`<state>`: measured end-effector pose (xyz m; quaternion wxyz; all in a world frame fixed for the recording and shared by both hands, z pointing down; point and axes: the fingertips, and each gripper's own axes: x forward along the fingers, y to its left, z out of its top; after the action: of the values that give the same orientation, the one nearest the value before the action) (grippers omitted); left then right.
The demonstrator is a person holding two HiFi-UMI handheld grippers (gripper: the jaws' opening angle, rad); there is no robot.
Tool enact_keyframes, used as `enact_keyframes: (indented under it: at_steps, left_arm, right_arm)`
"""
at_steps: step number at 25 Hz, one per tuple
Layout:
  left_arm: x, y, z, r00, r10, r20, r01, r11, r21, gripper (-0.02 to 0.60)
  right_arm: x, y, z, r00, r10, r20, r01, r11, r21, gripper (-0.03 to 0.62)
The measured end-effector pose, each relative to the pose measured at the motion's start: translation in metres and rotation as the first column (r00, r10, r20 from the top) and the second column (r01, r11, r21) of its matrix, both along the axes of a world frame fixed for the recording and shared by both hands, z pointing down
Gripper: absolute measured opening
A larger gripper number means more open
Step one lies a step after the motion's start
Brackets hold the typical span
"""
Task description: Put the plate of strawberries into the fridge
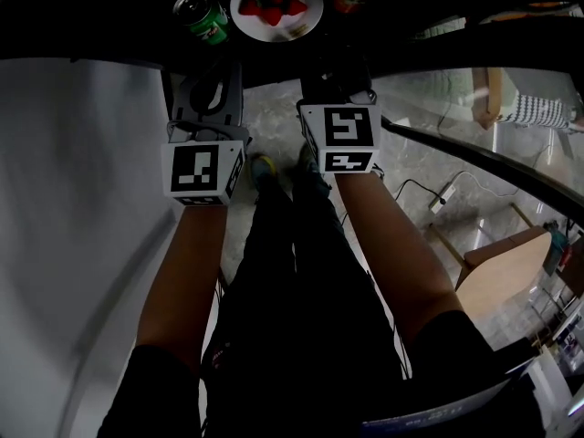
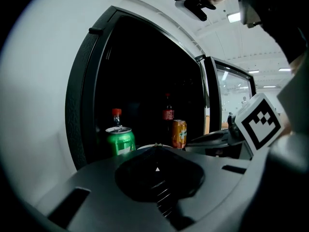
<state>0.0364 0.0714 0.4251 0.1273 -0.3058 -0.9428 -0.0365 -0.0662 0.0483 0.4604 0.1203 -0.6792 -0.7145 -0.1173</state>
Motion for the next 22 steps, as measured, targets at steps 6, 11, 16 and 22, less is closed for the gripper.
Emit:
enact_keyframes:
  at_steps: [6,11,16,22]
  left_arm:
    - [0.003,0.000,-0.029,1.000,0.008,-0.008,-0.008,0.999,-0.039,-0.005]
    - [0.000,-0.006,-0.047,1.000,0.001,0.003,-0.001,0.998,-0.055,-0.005]
    - [0.000,-0.009,-0.060,1.000,-0.015,0.014,0.016,0.998,-0.060,-0.005]
    - [0.003,-0.017,-0.074,0.999,-0.026,0.023,0.028,0.997,-0.071,-0.005]
  right_arm:
    - [-0.007,-0.013,-0.039,1.000,0.027,0.012,-0.027,1.000,-0.012,0.060]
    - [-0.015,-0.029,-0.062,0.998,0.057,-0.003,-0.057,0.998,-0.029,0.060]
    - [-0.016,-0.039,-0.079,0.997,0.070,-0.012,-0.071,0.996,-0.047,0.058]
    - [-0.011,-0.046,-0.093,0.997,0.066,-0.032,-0.068,0.996,-0.059,0.057]
